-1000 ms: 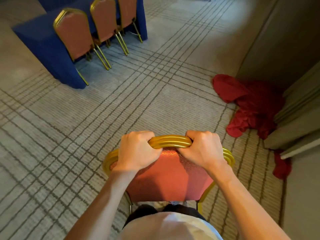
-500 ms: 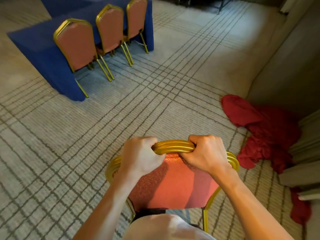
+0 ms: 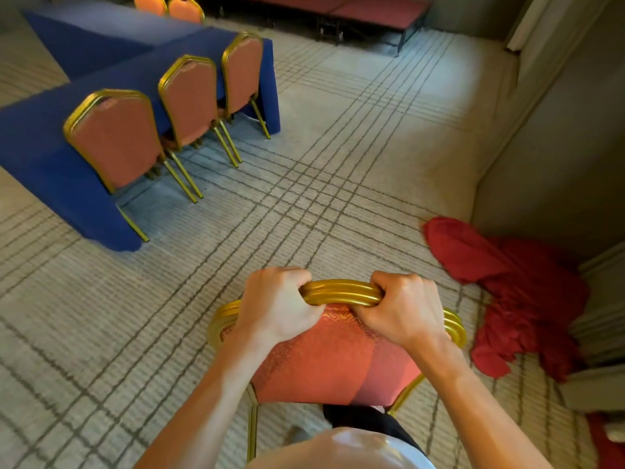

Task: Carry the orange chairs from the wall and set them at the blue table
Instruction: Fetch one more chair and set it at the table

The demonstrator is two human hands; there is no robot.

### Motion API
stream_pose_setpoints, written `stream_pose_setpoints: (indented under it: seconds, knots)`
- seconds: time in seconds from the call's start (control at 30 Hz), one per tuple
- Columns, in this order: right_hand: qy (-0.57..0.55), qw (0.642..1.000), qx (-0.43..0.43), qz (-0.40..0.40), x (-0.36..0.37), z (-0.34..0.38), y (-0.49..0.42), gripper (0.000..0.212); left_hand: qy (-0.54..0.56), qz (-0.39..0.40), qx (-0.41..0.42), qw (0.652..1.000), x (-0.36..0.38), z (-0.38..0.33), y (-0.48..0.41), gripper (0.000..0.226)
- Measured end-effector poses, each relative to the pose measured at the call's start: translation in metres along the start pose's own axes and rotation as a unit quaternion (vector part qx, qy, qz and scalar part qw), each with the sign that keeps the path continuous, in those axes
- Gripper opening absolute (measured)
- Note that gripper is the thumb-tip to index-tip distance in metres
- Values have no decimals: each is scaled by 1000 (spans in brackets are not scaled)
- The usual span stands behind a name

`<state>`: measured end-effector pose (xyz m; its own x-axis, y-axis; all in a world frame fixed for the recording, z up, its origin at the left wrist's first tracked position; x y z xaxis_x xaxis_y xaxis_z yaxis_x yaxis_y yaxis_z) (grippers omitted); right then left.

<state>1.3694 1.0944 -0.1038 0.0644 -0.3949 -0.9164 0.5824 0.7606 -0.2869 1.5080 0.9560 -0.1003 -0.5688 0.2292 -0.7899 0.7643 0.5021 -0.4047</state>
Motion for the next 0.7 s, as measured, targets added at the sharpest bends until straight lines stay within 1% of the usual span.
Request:
stream_pose_setpoints:
  seconds: [0.1, 0.2, 0.3, 0.4, 0.43, 0.47, 0.5, 0.57, 0.7]
  knots:
    - [-2, 1000, 9, 9, 21, -18, -38, 48, 6, 6, 17, 1000, 19, 18, -37, 43]
    - [-5, 999, 22, 31, 48, -37, -87, 46, 8, 6, 21, 1000, 44, 44, -83, 35]
    - [-10, 997, 30, 69, 71, -53, -151, 46, 4, 9, 9, 1000, 66, 71, -138, 39]
    - [9, 995, 12, 103, 80, -68, -227, 42, -18, 4, -25, 1000, 80, 94, -201, 37]
    - [-2, 993, 8, 116, 84, -71, -246, 41, -19, 0, -37, 999, 83, 101, -215, 36]
    - [-8, 994, -12, 111, 89, -75, -277, 42, -24, -3, -39, 999, 88, 111, -242, 36]
    - [-9, 992, -17, 121, 90, -73, -283, 43, -30, -4, -33, 999, 89, 112, -248, 36]
    - [-12, 992, -23, 124, 97, -83, -317, 45, -26, 7, -38, 999, 96, 123, -281, 35]
    - [-18, 992, -28, 125, 108, -95, -368, 47, -27, 0, -29, 999, 106, 136, -328, 37]
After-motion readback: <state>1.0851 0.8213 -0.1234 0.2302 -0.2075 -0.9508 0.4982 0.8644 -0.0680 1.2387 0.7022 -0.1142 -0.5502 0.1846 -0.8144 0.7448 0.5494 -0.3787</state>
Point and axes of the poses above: each hand's wrist, its own y-axis away from the middle knuckle, its own x-axis out of the palm, z = x × y, the point moved 6 cm from there along -y, towards the middle knuckle, and after that the axes turned 2 degrees about y, right-handed, at the moved point
